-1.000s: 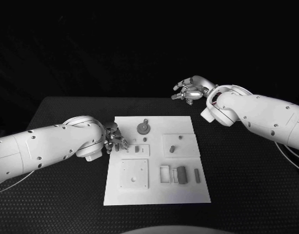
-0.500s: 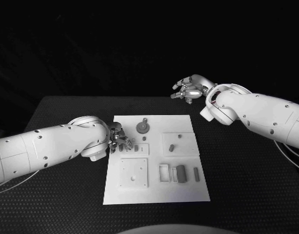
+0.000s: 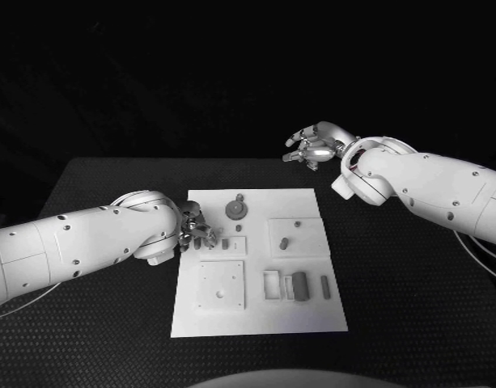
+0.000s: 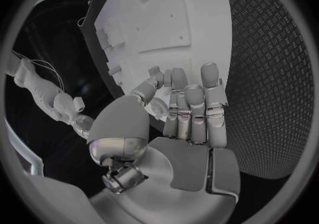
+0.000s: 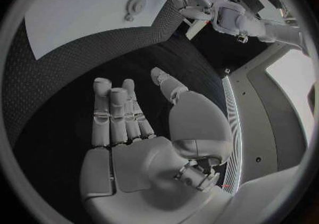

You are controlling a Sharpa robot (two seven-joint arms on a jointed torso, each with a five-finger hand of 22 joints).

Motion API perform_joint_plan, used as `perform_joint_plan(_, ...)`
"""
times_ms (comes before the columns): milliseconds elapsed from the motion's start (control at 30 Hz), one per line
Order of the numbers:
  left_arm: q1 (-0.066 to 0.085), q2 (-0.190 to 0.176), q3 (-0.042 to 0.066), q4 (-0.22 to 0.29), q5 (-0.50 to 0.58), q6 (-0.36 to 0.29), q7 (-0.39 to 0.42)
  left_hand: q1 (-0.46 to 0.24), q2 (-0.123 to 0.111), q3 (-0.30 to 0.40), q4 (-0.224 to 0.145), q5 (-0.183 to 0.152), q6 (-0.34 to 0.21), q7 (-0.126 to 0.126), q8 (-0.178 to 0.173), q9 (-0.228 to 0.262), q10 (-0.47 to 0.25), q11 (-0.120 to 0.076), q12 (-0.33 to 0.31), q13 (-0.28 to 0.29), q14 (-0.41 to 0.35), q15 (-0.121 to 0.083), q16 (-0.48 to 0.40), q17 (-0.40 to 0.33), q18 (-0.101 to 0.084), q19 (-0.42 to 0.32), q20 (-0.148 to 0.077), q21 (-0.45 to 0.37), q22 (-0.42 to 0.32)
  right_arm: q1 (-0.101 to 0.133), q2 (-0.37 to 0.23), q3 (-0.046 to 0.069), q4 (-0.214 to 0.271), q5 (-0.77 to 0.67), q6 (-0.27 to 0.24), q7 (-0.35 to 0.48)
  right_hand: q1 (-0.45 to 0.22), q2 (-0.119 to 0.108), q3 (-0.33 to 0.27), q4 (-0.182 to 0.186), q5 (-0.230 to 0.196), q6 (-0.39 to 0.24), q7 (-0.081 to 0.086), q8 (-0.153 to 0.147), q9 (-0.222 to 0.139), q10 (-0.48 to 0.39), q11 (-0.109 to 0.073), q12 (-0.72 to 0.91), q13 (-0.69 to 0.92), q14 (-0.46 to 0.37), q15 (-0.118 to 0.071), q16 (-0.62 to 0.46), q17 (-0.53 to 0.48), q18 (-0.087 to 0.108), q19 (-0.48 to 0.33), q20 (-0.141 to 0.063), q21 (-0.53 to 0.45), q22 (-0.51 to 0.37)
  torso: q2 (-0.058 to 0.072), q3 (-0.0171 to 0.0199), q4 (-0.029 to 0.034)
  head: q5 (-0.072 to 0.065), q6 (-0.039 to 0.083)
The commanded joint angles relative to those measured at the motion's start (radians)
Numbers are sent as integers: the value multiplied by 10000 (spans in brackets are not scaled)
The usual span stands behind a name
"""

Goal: Assemble the parts on the task board

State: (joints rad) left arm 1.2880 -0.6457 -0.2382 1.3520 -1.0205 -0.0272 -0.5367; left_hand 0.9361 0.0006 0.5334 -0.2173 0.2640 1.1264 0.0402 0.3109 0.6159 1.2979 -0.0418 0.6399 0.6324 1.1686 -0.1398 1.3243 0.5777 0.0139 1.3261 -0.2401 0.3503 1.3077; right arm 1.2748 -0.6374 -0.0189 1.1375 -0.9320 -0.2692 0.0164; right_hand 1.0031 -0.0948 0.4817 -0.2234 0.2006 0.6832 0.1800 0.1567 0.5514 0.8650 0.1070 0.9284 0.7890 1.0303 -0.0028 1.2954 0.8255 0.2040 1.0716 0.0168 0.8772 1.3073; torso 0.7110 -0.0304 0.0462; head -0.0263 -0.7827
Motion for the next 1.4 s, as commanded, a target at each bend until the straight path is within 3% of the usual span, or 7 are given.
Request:
perform_joint_plan(33, -1, -14, 6, 20, -318, 310, -154, 9, 110, 179, -158, 50, 145, 46, 248, 428, 143, -205, 72, 22, 76, -275, 56, 16, -113, 107, -176, 49, 262, -3, -5, 5, 14, -3, 138, 30, -29, 33, 19, 51, 31, -6, 404, 58, -16, -54, -2, 35, -18, -76, -1, 30, -14, 578, 20, -81, -60, 178, -3, -7, 6, 7, -28)
perform_joint_plan(733, -115, 73, 7, -203, -676, 198, -220, -43, 113, 184, -124, 53, 244, -6, 312, 469, 136, -257, 269, 157, 77, -328, 243, 83, -127, 96, -226, 225, 261, -3, -12, 4, 46, -4, 140, 19, -33, 35, 17, 50, 30, -9, 404, 64, -22, -58, -2, 49, -35, -78, -1, 32, -23, 578, 19, -81, -61, 177, 9, -5, -22, -13, -75)
perform_joint_plan(1400, -117, 84, 8, -160, -458, 335, -150, -85, 44, 174, -99, 45, 350, -54, 381, 506, 180, -301, 406, 237, 111, -362, 384, 126, -134, 102, -264, 380, 261, -2, -8, 4, 17, 10, 145, -3, -61, 36, 9, 69, 29, -11, 405, 72, -29, -64, -1, 64, -58, -82, 0, 36, -35, 578, 17, -78, -64, 176, -12, -3, 8, -110, -161)
